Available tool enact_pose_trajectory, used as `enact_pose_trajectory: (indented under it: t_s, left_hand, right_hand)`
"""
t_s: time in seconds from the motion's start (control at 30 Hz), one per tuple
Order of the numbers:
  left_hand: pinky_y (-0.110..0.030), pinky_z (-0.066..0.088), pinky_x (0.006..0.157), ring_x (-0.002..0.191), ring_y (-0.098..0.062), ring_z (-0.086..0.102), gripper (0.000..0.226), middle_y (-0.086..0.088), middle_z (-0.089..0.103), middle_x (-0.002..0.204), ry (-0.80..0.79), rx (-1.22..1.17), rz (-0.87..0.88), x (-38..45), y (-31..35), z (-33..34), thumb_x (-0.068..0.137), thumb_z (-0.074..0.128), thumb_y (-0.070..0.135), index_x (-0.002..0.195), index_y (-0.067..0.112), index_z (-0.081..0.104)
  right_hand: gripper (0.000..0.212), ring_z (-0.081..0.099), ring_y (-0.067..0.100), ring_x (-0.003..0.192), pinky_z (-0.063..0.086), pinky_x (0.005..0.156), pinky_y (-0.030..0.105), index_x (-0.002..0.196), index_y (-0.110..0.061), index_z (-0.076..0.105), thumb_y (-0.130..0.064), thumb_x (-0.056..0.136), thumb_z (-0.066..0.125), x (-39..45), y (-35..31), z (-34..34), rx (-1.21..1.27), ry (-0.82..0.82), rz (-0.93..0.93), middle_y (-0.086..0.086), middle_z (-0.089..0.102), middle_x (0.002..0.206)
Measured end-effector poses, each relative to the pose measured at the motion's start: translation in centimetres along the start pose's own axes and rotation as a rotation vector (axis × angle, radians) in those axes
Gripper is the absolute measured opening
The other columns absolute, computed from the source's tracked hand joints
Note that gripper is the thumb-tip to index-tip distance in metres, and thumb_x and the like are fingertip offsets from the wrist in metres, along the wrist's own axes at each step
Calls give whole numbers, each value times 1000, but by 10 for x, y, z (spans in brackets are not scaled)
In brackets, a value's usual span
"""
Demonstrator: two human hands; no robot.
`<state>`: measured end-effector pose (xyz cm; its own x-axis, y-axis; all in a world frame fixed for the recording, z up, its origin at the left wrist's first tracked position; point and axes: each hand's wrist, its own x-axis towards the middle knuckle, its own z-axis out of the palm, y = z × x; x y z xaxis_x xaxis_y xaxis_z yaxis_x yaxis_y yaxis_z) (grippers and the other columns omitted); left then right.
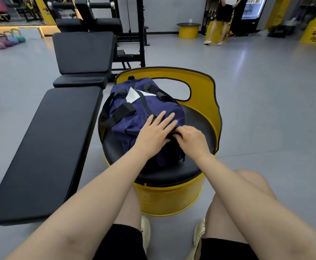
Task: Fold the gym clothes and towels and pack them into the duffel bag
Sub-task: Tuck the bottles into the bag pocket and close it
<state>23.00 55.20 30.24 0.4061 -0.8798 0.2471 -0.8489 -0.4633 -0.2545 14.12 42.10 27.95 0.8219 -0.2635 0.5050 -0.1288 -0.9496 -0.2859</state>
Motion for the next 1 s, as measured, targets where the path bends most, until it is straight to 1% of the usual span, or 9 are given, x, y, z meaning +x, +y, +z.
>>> enact_pose_trajectory:
  t_s: [0.2,0.33,0.4,0.47,0.53,0.67,0.77,0.87,1.0]
  left_hand:
    - [-41,16,115,146,-24,14,58,5,12,159,-20,-34,-32,16,0,8,101,36,36,152,27,10]
    - [-42,18,113,145,-27,18,55,4,15,159,-21,-4,-18,19,0,13,102,32,36,152,26,10]
    - [-43,25,111,142,-28,27,54,2,23,156,27,11,-4,19,-2,18,101,36,35,151,24,18]
    - [-44,39,102,130,-30,46,53,0,44,146,157,38,11,17,-3,25,95,53,33,144,21,38]
    - [-42,48,92,117,-29,59,54,-1,58,133,259,64,25,16,-4,34,84,69,33,134,20,53]
    - [-41,51,86,111,-28,62,55,0,62,128,309,56,30,18,-4,37,79,74,34,129,19,58]
    - [-43,51,88,113,-28,61,48,-1,61,129,326,48,20,17,-3,38,86,64,32,131,18,57]
    - [-43,50,89,114,-28,61,46,-1,60,130,331,41,13,16,-3,38,87,60,31,131,18,56]
    - [-42,52,86,111,-27,63,50,0,63,127,254,34,3,15,-3,34,88,33,33,128,19,59]
  right_hand:
    - [11,63,23,69,53,55,34,88,-9,70,-19,85,69,1,8,7,-69,108,-56,6,69,79]
    - [12,59,20,64,50,53,31,83,-10,68,-21,83,73,-1,16,8,-91,159,-111,4,66,74]
    - [17,58,19,63,48,52,30,80,-10,65,-25,83,73,-4,22,6,-108,167,-116,3,64,72]
    - [21,58,18,64,47,52,28,82,-11,64,-30,85,71,-9,28,6,-95,145,-84,2,63,73]
    - [25,58,18,69,46,55,27,86,-13,63,-38,86,67,-14,32,8,-75,73,-31,0,63,78]
    - [35,52,12,79,38,59,24,94,-18,56,-52,87,60,-21,38,15,-43,-143,181,-7,55,87]
    - [41,55,16,82,46,64,30,95,-17,54,-56,84,61,-25,43,24,-18,-285,306,-5,57,90]
    - [44,58,21,86,48,68,32,102,-16,55,-54,81,67,-28,49,36,63,-407,458,-1,61,97]
    - [45,59,25,94,52,80,37,112,-16,56,-45,81,72,-33,58,54,157,-511,632,5,63,106]
